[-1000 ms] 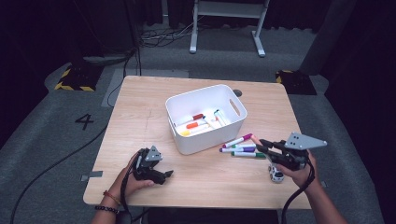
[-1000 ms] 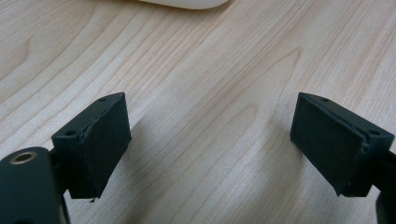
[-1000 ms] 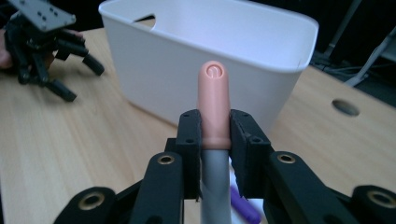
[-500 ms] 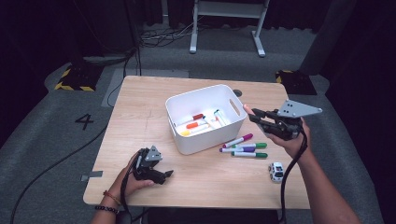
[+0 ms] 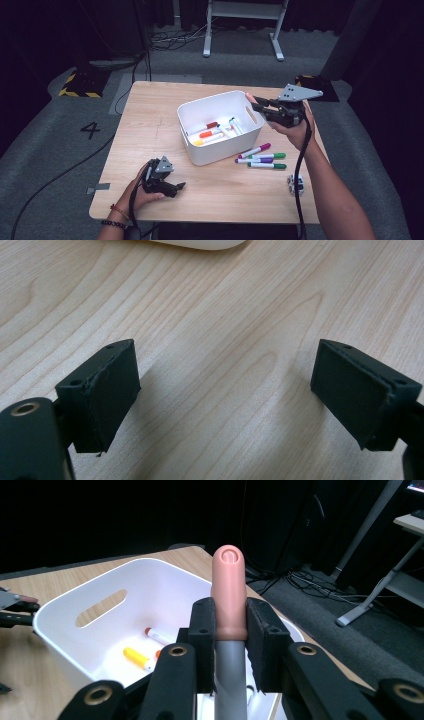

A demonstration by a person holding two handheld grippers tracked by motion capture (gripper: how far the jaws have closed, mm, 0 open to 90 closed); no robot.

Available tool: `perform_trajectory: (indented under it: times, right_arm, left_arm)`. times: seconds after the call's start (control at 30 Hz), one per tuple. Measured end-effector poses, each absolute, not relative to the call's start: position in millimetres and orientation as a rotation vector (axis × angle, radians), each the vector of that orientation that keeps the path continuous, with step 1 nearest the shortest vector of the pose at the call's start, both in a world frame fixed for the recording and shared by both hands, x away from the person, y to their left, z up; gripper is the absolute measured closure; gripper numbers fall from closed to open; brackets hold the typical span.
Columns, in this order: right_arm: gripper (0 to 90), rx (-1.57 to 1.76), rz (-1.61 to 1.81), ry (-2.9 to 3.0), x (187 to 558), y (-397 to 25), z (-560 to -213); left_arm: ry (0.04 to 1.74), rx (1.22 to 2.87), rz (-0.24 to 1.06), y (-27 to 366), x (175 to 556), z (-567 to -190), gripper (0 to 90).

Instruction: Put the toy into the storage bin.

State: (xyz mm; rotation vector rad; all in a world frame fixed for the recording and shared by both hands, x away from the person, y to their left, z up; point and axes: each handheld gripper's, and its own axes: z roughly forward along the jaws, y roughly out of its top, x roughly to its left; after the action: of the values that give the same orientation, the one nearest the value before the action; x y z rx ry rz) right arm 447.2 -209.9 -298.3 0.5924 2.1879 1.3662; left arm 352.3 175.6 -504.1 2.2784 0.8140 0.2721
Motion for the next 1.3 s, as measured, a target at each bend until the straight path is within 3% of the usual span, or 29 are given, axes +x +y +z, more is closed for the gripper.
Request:
perform_trajectory:
  times: [0.57, 1.3]
  right_arm:
    - [74.7, 0.536, 1.303, 2.298, 486.6, -158.6, -305.8]
    - [74.6, 0.408, 0.973, 2.591, 496.6, -116.4, -348.6]
  left_arm:
    - [0.813, 2.278, 0.278, 175.6, 352.3, -504.2, 12.4]
    - [0.81, 2.28, 0.283, 176.2, 352.2, -503.8, 12.6]
